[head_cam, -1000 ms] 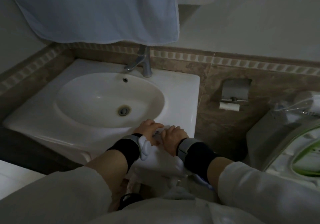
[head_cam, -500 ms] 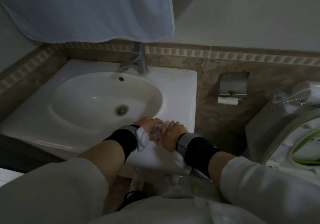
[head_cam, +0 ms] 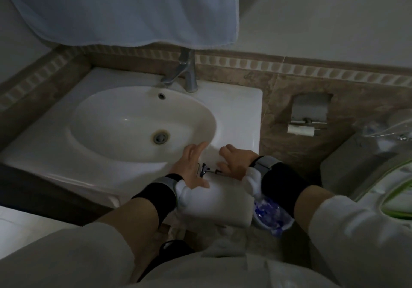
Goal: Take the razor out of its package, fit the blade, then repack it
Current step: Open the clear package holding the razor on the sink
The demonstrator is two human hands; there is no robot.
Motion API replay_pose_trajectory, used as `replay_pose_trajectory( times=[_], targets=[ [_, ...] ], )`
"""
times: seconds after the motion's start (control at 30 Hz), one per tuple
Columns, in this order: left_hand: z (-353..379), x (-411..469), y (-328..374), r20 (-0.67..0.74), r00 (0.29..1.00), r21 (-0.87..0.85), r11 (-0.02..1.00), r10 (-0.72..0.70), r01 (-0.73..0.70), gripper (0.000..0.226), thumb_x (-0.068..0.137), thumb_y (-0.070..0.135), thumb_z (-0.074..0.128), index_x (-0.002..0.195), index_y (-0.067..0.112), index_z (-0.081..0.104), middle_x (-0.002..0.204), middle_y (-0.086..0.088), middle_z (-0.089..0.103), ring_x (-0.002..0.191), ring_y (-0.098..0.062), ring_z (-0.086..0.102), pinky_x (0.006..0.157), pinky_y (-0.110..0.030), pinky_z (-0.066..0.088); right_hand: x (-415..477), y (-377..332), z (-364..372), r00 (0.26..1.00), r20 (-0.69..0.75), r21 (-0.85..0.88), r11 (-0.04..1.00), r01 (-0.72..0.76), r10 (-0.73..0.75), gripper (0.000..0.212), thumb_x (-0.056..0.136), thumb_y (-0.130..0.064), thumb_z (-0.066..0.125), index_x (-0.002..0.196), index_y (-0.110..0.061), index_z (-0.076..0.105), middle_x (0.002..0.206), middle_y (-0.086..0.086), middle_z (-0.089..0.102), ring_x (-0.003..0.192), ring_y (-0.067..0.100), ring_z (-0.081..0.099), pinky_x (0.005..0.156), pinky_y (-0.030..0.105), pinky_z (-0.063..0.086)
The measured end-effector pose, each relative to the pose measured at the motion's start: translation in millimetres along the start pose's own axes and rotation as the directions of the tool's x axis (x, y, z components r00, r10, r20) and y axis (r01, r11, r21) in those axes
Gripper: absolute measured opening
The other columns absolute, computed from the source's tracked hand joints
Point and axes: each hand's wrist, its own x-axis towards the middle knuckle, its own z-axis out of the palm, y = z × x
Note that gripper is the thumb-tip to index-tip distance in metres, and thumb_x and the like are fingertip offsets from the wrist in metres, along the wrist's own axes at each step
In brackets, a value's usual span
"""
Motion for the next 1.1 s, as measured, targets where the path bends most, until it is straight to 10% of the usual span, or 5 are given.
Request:
replay_pose_trajectory(
  times=[0.47,0.6,0.83,1.1],
  targets=[
    [0,5,-5,0.062,0.996,-0.03,0.997,-0.071,0.073,0.077,0.053,0.03,0.083,0.12,0.023,0.046,0.13,-0.008,0.027,0.119,-0.023,0.038,0.093,-0.016,0.027,42,19,6,0.973,-0.009,0.133,0.965,-0.227,0.23,0.047,0.095,-0.041,0.027,0.139,-0.025,0.028,0.141,0.013,0.04,0.129,0.031,0.034,0.105,0.039,0.03],
    [4,2,-9,0.048,0.995,0.0,0.997,-0.083,0.083,0.076,0.049,0.038,0.083,0.116,0.027,0.05,0.128,-0.006,0.029,0.121,-0.024,0.034,0.097,-0.02,0.025,22,9,1,0.936,-0.349,0.036,0.999,-0.033,0.043,0.037,0.091,-0.029,0.043,0.126,-0.017,0.051,0.132,0.011,0.052,0.124,0.029,0.04,0.098,0.035,0.03],
    [3,3,-9,0.003,0.996,0.018,0.996,-0.09,0.089,0.068,0.047,0.042,0.08,0.109,0.032,0.054,0.125,-0.003,0.029,0.117,-0.023,0.033,0.094,-0.02,0.024,15,-19,9,1.0,-0.01,-0.204,0.979,0.022,-0.025,0.039,0.087,-0.045,0.043,0.114,-0.022,0.06,0.123,0.01,0.052,0.115,0.03,0.039,0.094,0.038,0.029],
    [-2,0,-8,-0.017,0.997,-0.012,0.997,-0.077,0.077,0.068,0.049,0.035,0.082,0.11,0.03,0.054,0.129,-0.004,0.029,0.119,-0.022,0.031,0.092,-0.018,0.023,20,-22,23,0.997,0.008,-0.185,0.98,-0.074,0.077,0.034,0.09,-0.031,0.041,0.115,-0.018,0.058,0.124,0.012,0.049,0.117,0.03,0.038,0.098,0.04,0.03]
  ],
)
